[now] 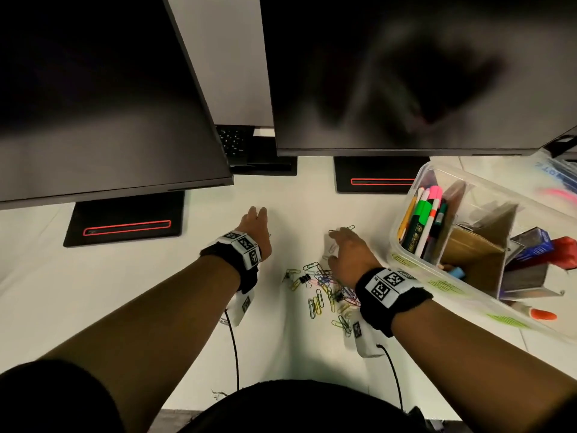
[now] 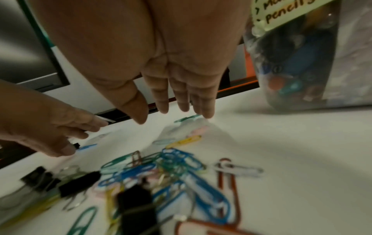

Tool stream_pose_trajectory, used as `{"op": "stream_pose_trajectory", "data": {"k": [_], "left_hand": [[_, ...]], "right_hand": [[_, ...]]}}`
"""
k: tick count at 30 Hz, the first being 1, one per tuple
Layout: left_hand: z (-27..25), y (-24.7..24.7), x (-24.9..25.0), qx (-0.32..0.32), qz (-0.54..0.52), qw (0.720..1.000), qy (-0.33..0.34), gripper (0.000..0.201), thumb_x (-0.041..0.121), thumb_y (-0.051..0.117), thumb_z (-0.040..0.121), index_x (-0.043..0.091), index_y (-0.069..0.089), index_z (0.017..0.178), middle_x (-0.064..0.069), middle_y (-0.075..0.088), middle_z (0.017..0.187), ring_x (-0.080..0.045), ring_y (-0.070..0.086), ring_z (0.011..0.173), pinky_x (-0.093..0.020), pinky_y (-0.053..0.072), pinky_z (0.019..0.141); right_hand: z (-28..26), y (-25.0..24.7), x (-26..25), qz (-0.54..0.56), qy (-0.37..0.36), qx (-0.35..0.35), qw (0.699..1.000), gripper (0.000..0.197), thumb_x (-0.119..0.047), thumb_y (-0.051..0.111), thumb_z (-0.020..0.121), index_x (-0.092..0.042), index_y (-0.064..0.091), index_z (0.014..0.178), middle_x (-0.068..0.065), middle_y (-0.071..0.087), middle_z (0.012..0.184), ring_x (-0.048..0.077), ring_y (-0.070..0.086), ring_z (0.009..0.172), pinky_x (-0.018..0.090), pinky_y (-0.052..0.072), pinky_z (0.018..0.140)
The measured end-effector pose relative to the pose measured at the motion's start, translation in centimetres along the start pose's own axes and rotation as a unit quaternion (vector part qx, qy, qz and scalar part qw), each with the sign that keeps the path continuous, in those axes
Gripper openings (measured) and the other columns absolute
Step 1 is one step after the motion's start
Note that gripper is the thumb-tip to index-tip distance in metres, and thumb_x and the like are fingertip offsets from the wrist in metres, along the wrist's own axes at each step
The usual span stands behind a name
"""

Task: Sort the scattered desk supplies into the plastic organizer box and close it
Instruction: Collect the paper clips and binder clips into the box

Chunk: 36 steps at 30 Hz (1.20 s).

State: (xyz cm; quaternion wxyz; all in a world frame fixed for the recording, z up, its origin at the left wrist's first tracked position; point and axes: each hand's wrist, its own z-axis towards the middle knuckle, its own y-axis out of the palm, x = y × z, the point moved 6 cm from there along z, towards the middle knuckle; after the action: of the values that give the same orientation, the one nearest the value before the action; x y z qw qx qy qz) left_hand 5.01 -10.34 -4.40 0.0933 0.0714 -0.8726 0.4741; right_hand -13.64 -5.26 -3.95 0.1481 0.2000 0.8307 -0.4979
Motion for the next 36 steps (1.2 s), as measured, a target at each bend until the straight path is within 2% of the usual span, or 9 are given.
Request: {"op": "stream_pose_trajectory", "data": {"k": [2, 7, 11, 16, 21, 25, 29, 33, 36], "left_hand": [[0.2, 0.1, 0.3, 0.001, 0.009, 1.0, -0.003, 0.069, 0.005, 0.047, 0.086, 0.006, 0.013, 0.146, -0.013, 0.013, 0.153, -0.029, 0.025, 0.139, -0.04, 0.034, 0.109], [0.0, 0.2, 1.0, -0.009, 0.041, 0.999, 0.008, 0.047, 0.004, 0.044, 0.085, -0.001, 0.034, 0.131, -0.015, 0.031, 0.14, -0.03, 0.034, 0.128, -0.035, 0.037, 0.1], [-1.3, 1.7, 2.3, -0.014, 0.052, 0.998, 0.042, 0.062, 0.003, 0.046, 0.089, 0.0, 0.021, 0.145, -0.016, 0.014, 0.154, -0.028, 0.019, 0.143, -0.036, 0.025, 0.115], [-4.2, 5.4, 4.8, -0.07, 0.073, 0.988, 0.12, 0.066, 0.013, 0.038, 0.097, 0.003, 0.001, 0.15, -0.009, -0.005, 0.159, -0.023, -0.003, 0.148, -0.033, 0.007, 0.122], [-6.4, 8.0, 6.9, -0.066, 0.04, 0.973, 0.215, 0.049, 0.015, 0.028, 0.102, 0.005, 0.018, 0.148, -0.011, 0.011, 0.159, -0.02, 0.01, 0.148, -0.024, 0.005, 0.119], [-6.8, 7.0, 6.5, -0.039, -0.034, 0.975, 0.215, 0.055, 0.034, 0.047, 0.096, 0.016, 0.032, 0.146, -0.004, 0.026, 0.156, -0.014, 0.02, 0.145, -0.022, 0.011, 0.117], [-7.0, 6.4, 5.2, -0.059, 0.047, 0.986, 0.149, 0.096, 0.052, 0.074, 0.069, 0.023, 0.025, 0.146, -0.005, 0.024, 0.15, -0.026, 0.025, 0.137, -0.042, 0.032, 0.112], [-7.6, 8.0, 6.5, -0.067, 0.038, 0.989, 0.126, 0.107, 0.044, 0.085, 0.057, 0.023, 0.027, 0.144, -0.007, 0.029, 0.139, -0.028, 0.033, 0.128, -0.042, 0.04, 0.105], [-7.2, 8.9, 8.0, -0.036, 0.007, 0.992, 0.122, 0.091, 0.036, 0.084, 0.062, 0.02, 0.036, 0.138, -0.009, 0.036, 0.133, -0.028, 0.041, 0.121, -0.04, 0.044, 0.101]], "right_hand": [[0.7, -0.8, 0.5, -0.015, 0.022, 0.01, 1.0, 0.061, -0.013, 0.048, 0.091, -0.009, 0.023, 0.146, 0.01, 0.013, 0.157, 0.023, 0.016, 0.145, 0.027, 0.015, 0.117], [1.2, -0.2, 0.5, -0.085, 0.014, -0.085, 0.993, 0.067, -0.015, 0.044, 0.094, -0.005, 0.006, 0.148, 0.01, 0.0, 0.159, 0.023, 0.002, 0.147, 0.03, 0.007, 0.12], [0.1, 1.7, 0.0, -0.085, -0.048, -0.115, 0.989, 0.069, -0.013, 0.048, 0.092, -0.008, 0.009, 0.149, 0.006, -0.002, 0.159, 0.021, 0.001, 0.147, 0.028, 0.008, 0.12], [-3.0, 3.4, 0.9, -0.183, -0.152, -0.121, 0.964, 0.055, -0.016, 0.031, 0.1, -0.005, 0.009, 0.149, 0.012, -0.001, 0.159, 0.021, 0.001, 0.147, 0.021, -0.003, 0.116], [-5.2, 2.8, 2.4, -0.161, -0.173, -0.134, 0.962, 0.054, -0.033, 0.04, 0.098, -0.011, 0.026, 0.146, 0.008, 0.012, 0.158, 0.018, 0.012, 0.146, 0.021, 0.008, 0.116], [-5.8, 0.4, 4.2, -0.17, -0.124, -0.098, 0.973, 0.092, -0.055, 0.068, 0.072, -0.026, 0.024, 0.147, 0.002, 0.017, 0.156, 0.027, 0.02, 0.141, 0.038, 0.022, 0.116], [-6.2, 1.3, 5.6, -0.187, -0.085, -0.133, 0.97, 0.122, -0.049, 0.084, 0.054, -0.027, 0.01, 0.148, 0.008, 0.015, 0.152, 0.033, 0.025, 0.136, 0.041, 0.031, 0.111], [-5.7, 2.8, 4.9, -0.132, -0.087, -0.114, 0.981, 0.113, -0.042, 0.085, 0.055, -0.025, 0.02, 0.147, 0.011, 0.02, 0.145, 0.033, 0.034, 0.131, 0.038, 0.036, 0.11], [-5.2, 2.9, 3.9, -0.068, -0.098, -0.074, 0.99, 0.085, -0.031, 0.083, 0.064, -0.02, 0.041, 0.138, 0.012, 0.033, 0.133, 0.031, 0.046, 0.119, 0.029, 0.036, 0.106]]}}
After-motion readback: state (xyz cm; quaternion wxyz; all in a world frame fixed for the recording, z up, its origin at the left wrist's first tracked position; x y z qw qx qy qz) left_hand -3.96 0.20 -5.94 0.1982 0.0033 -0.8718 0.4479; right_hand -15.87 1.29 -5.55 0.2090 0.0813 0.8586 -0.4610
